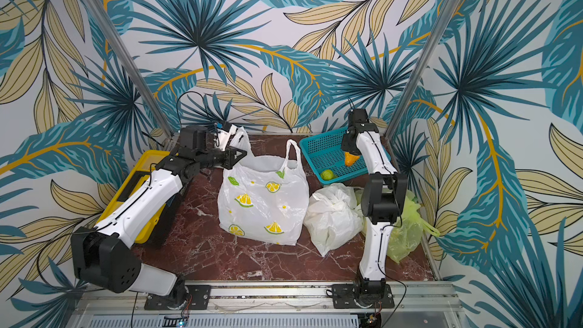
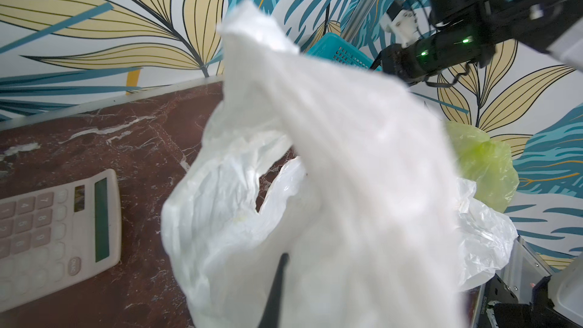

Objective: Place the pears into plastic bags & tie knots
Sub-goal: Pick up the pear from the basket, then place the pear in the plastic bag.

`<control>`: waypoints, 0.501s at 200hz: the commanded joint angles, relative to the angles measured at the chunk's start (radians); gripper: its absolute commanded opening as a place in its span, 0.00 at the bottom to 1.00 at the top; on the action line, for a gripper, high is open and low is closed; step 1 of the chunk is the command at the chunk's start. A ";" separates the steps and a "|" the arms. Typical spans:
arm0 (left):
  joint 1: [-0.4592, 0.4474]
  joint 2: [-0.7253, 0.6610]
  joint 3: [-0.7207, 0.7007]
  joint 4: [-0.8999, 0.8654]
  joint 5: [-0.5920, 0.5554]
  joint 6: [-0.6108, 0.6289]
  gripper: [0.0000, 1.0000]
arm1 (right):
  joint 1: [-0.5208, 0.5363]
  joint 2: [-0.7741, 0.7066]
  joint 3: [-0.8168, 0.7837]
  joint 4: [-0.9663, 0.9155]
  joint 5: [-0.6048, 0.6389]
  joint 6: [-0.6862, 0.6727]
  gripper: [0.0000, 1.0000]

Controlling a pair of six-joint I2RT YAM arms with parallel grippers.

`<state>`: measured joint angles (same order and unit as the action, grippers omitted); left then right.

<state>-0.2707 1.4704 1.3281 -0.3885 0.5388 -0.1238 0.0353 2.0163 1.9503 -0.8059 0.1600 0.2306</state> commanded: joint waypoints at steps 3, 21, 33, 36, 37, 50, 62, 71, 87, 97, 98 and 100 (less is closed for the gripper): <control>0.006 -0.009 0.000 0.008 0.016 0.015 0.00 | 0.167 -0.188 -0.141 0.135 -0.180 0.103 0.27; 0.005 -0.012 0.004 0.009 0.036 0.004 0.00 | 0.288 -0.284 -0.232 0.235 -0.264 0.179 0.27; 0.004 -0.012 0.005 0.008 0.034 0.002 0.00 | 0.363 -0.306 -0.267 0.291 -0.298 0.223 0.26; 0.003 -0.013 0.005 0.008 0.035 0.001 0.00 | 0.380 -0.305 -0.270 0.299 -0.312 0.237 0.26; 0.003 -0.013 0.006 0.008 0.033 0.000 0.00 | 0.385 -0.305 -0.270 0.301 -0.316 0.242 0.26; -0.001 -0.018 0.008 0.010 0.033 -0.001 0.00 | 0.441 -0.278 -0.269 0.343 -0.384 0.306 0.25; -0.012 -0.023 0.010 0.009 0.028 0.005 0.00 | 0.488 -0.240 -0.269 0.412 -0.402 0.360 0.25; -0.022 -0.026 0.010 0.008 0.022 0.014 0.00 | 0.510 -0.197 -0.250 0.451 -0.436 0.397 0.24; -0.031 -0.030 0.007 0.010 0.023 0.013 0.00 | 0.532 -0.121 -0.245 0.531 -0.464 0.493 0.22; -0.032 -0.030 0.005 0.010 0.019 0.016 0.00 | 0.534 -0.086 -0.275 0.597 -0.477 0.560 0.21; -0.033 -0.029 0.004 0.010 0.020 0.016 0.00 | 0.534 -0.084 -0.280 0.609 -0.477 0.567 0.20; -0.033 -0.029 0.004 0.010 0.019 0.018 0.00 | 0.535 -0.081 -0.287 0.623 -0.476 0.578 0.20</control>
<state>-0.2924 1.4704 1.3281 -0.3889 0.5583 -0.1223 0.5606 1.8511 1.7184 -0.3653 -0.2447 0.6136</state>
